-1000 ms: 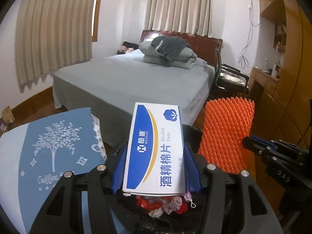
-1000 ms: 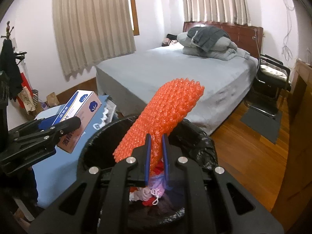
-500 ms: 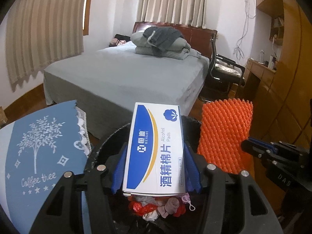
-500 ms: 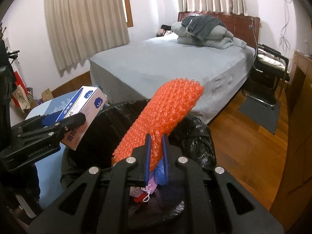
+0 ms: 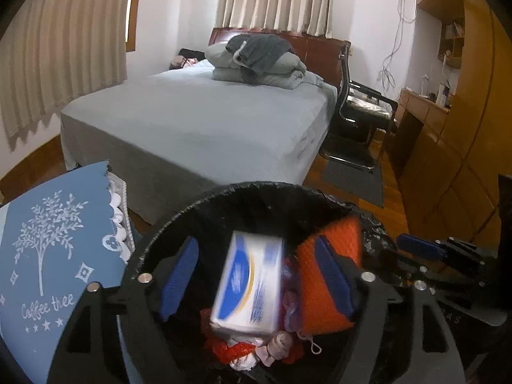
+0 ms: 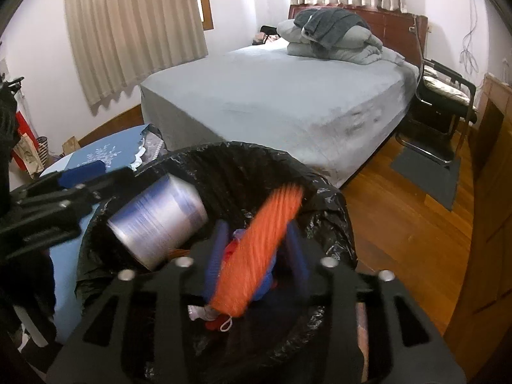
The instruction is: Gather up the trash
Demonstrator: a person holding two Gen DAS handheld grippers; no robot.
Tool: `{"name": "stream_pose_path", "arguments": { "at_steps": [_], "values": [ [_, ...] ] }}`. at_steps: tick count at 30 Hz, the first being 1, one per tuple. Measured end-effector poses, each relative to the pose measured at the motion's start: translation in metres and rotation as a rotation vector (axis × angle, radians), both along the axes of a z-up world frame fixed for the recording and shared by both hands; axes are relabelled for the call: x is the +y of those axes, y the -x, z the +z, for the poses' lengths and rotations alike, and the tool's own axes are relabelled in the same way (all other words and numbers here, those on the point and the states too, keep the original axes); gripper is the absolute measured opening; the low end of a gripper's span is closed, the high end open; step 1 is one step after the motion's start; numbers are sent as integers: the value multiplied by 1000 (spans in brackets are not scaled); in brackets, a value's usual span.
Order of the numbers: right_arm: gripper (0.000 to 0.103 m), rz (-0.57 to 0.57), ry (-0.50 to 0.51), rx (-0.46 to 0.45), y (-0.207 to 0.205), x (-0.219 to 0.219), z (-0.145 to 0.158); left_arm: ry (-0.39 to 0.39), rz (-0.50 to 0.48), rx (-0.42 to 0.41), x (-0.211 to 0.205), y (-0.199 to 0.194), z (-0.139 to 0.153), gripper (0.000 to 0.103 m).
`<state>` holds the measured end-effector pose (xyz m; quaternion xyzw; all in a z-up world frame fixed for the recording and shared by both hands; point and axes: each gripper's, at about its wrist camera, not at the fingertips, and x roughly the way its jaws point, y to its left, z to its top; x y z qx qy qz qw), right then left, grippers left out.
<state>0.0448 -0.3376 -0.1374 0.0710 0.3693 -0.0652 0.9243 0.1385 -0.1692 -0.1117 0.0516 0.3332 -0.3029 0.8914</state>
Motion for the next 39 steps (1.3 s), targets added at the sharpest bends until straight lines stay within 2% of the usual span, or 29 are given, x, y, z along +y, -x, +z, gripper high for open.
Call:
{"name": "stream_pose_path", "arguments": {
  "at_steps": [3, 5, 7, 11, 21, 39],
  "values": [
    [65, -6, 8, -10, 2, 0, 3, 0, 24, -8, 10, -2, 5, 81],
    [87, -15, 17, -25, 5, 1, 8, 4, 41, -11, 17, -2, 9, 85],
    [92, -24, 22, -37, 7, 2, 11, 7, 70, -21, 28, 0, 16, 91],
    [95, -18, 9, -41, 11, 7, 20, 10, 106, -31, 47, 4, 26, 97],
    [96, 41, -18, -75, 25, 36, 49, 8, 178, -44, 88, 31, 47, 97],
    [96, 86, -36, -143, 64, 81, 97, -3, 253, -110, 130, 92, 77, 97]
  ]
}}
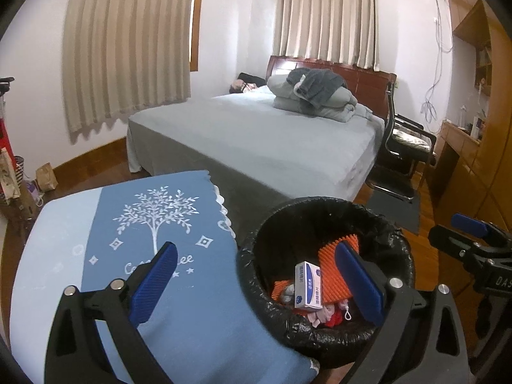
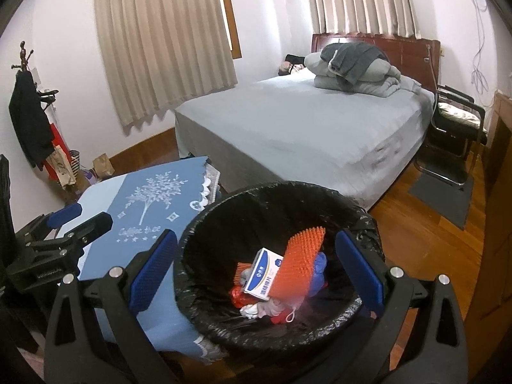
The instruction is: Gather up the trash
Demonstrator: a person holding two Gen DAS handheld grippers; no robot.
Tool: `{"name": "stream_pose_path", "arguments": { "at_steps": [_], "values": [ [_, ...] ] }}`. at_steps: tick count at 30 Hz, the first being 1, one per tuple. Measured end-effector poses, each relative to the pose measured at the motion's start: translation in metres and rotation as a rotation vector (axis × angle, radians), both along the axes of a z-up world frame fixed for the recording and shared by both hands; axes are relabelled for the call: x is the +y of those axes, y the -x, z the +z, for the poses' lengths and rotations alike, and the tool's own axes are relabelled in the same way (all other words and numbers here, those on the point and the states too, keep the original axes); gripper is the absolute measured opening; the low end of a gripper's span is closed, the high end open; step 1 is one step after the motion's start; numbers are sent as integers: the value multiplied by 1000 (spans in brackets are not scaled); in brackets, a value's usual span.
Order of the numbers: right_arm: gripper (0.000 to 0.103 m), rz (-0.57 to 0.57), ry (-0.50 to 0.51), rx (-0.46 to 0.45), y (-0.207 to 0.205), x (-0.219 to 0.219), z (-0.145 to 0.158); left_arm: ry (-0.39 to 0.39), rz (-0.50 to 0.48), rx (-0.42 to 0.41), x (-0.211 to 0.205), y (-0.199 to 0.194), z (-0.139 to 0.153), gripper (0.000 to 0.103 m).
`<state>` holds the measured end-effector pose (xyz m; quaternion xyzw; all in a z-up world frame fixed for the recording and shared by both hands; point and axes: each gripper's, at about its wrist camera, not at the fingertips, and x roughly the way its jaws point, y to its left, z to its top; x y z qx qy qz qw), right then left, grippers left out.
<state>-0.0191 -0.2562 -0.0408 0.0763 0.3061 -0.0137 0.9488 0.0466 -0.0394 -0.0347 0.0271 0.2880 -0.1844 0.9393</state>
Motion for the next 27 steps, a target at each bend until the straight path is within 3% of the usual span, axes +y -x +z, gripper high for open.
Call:
{"name": "stream_pose_path", "arguments": {
  "at_steps": [11, 27],
  "values": [
    [96, 19, 11, -24, 11, 16, 18, 10, 22, -41, 13, 24, 17, 97],
    [96, 37, 20, -28, 12, 27, 20, 22, 39, -53, 18, 32, 23, 97]
  ]
}}
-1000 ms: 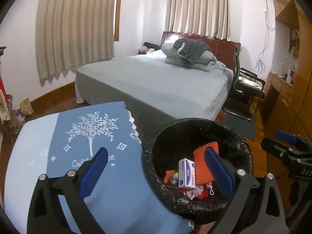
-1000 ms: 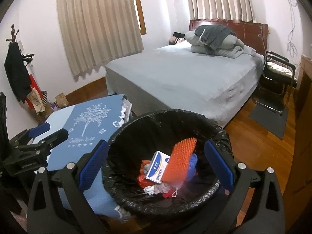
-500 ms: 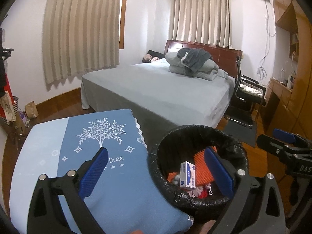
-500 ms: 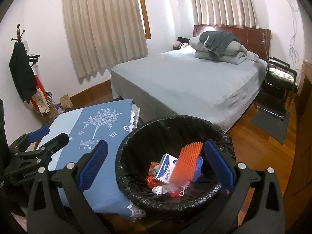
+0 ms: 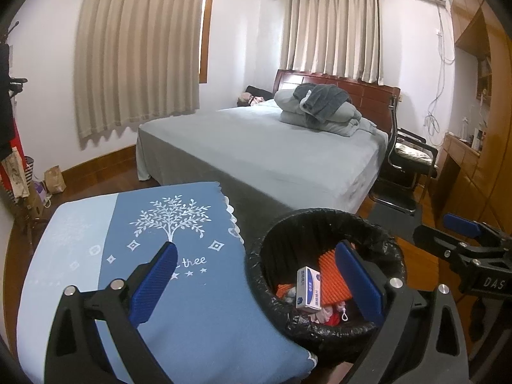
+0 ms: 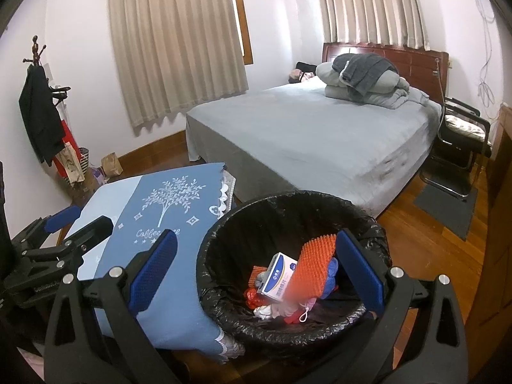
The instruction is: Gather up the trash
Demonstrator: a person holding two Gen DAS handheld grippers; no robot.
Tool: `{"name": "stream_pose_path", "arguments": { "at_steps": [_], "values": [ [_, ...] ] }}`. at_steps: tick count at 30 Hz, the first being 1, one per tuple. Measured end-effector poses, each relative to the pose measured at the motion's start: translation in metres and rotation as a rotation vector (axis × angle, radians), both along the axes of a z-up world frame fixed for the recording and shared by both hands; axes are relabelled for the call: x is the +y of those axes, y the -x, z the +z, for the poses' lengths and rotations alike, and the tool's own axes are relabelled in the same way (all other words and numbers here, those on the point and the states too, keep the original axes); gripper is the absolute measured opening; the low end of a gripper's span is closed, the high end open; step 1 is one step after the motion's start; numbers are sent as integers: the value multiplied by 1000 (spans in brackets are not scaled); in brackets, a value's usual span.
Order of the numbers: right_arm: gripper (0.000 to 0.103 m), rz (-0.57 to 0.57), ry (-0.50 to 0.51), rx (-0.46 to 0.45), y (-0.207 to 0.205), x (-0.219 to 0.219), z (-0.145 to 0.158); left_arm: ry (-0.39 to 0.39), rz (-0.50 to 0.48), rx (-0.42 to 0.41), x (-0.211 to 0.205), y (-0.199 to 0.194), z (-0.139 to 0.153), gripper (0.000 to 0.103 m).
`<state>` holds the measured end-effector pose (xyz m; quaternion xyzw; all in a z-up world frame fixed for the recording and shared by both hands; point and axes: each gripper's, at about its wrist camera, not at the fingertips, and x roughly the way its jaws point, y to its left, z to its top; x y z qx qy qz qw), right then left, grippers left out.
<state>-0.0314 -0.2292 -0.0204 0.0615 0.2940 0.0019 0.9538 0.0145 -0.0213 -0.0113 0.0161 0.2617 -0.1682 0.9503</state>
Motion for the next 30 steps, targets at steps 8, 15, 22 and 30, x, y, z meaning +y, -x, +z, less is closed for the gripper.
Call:
{"name": "stream_pose_path", "arguments": {
  "at_steps": [8, 15, 22, 30],
  "values": [
    [97, 0, 2, 0, -1, 1, 0, 0, 3, 1, 1, 2, 0, 97],
    [97, 0, 2, 2, -1, 2, 0, 1, 3, 3, 1, 2, 0, 97],
    [97, 3, 6, 3, -2, 3, -1, 0, 3, 1, 1, 1, 0, 97],
    [97, 3, 3, 5, -2, 4, -1, 0, 2, 3, 1, 1, 0, 97]
  ]
}}
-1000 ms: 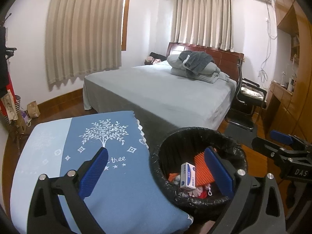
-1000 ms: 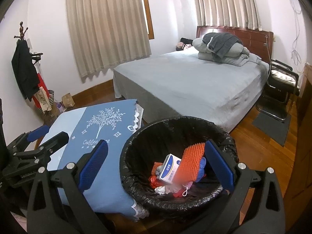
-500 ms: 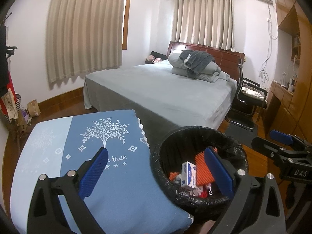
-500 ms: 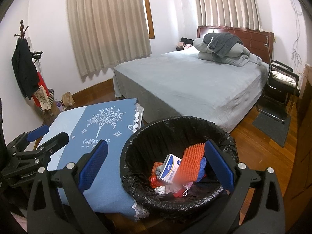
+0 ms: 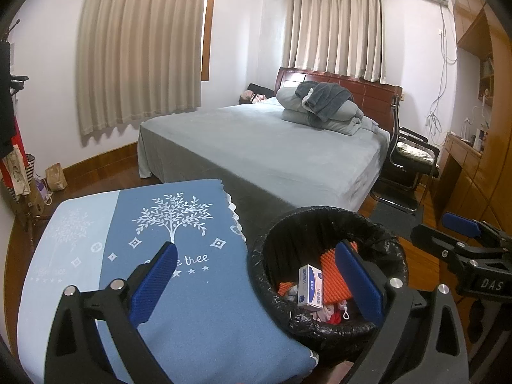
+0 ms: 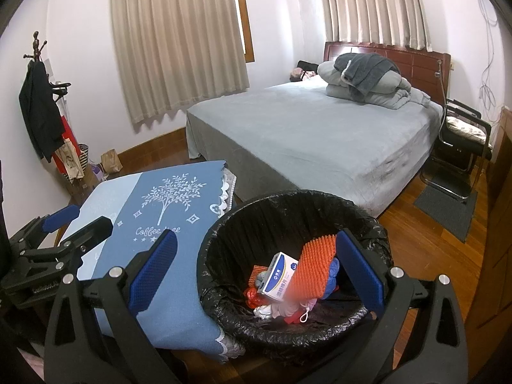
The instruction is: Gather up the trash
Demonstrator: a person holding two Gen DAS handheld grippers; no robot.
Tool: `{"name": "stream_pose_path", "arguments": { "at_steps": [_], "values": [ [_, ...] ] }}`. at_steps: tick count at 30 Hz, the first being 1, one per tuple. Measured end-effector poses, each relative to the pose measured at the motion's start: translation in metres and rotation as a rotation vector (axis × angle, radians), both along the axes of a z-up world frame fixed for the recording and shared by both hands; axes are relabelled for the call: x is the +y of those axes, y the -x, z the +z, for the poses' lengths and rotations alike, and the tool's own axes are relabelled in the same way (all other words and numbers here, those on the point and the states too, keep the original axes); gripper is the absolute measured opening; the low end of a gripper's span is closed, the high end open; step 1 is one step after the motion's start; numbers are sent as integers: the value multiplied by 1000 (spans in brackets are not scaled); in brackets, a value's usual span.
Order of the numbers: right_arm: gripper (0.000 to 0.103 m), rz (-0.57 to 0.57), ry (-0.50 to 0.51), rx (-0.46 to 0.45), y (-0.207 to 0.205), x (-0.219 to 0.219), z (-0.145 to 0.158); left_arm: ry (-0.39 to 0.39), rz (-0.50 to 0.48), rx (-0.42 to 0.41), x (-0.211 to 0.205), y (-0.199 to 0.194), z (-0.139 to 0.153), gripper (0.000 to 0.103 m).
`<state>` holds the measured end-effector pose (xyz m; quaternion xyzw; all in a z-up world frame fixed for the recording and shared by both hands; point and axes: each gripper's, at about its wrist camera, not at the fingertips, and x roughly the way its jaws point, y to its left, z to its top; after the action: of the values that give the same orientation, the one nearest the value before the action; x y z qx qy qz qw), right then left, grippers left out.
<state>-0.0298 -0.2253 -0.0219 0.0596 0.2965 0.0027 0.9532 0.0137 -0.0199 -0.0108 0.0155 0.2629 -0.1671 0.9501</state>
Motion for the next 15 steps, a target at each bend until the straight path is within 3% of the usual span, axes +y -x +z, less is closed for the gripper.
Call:
{"name": "stream_pose_path", "arguments": {
  "at_steps": [15],
  "values": [
    [97, 0, 1, 0, -1, 0, 0, -1, 0, 1, 0, 0, 1, 97]
  ]
}}
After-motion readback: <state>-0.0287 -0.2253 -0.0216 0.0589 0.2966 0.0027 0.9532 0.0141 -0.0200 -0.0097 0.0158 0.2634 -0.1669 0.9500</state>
